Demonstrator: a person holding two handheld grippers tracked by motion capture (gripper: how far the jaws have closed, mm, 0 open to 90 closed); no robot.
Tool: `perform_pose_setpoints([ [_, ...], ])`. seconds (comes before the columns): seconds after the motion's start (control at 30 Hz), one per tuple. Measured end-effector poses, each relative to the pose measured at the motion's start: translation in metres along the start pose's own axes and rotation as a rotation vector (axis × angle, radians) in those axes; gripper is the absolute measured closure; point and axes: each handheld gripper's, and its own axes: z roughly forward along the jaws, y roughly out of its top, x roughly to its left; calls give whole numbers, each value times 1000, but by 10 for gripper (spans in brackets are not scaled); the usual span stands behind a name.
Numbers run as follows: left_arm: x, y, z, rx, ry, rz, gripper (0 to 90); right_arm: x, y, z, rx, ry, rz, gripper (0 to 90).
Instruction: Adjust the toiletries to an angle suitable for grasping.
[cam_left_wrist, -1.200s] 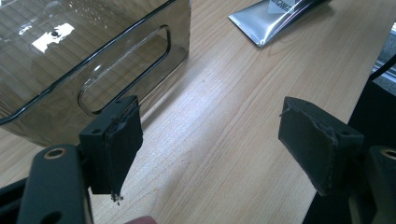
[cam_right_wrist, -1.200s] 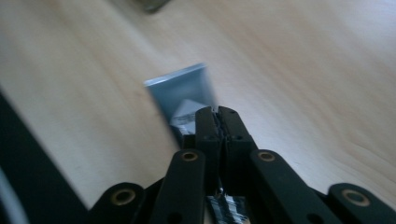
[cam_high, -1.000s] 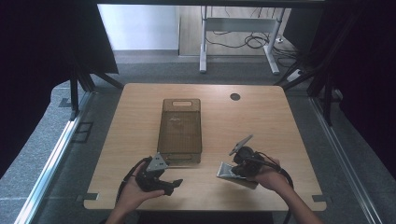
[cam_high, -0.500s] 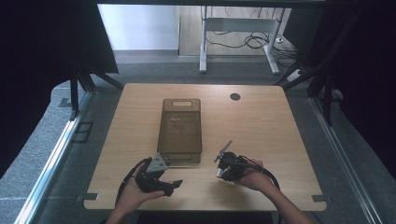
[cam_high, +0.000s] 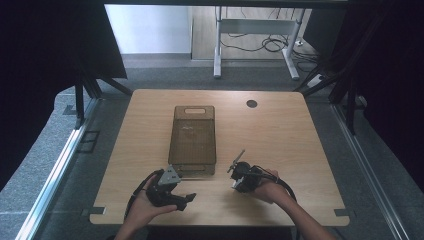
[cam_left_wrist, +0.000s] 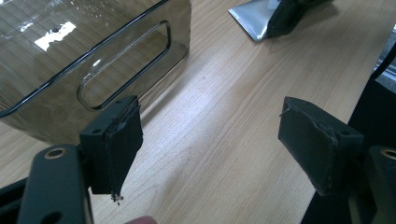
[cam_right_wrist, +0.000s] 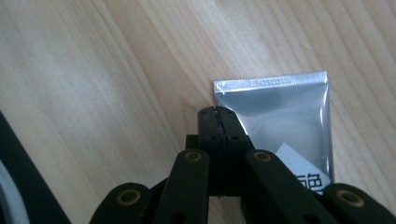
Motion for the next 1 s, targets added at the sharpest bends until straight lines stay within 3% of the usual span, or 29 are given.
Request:
perform_pose_setpoints([
  [0.37, 2, -1, -1, -17, 17, -24, 222, -21, 4, 0, -31, -38, 51, 900],
  [0.6, 0, 0, 2, -10, 12, -15, 222, -37, 0, -2, -33, -49, 119, 900],
  [1.0, -2, 0, 4, 3, 4, -4, 221, -50, -8, -4, -33, -65, 165, 900],
])
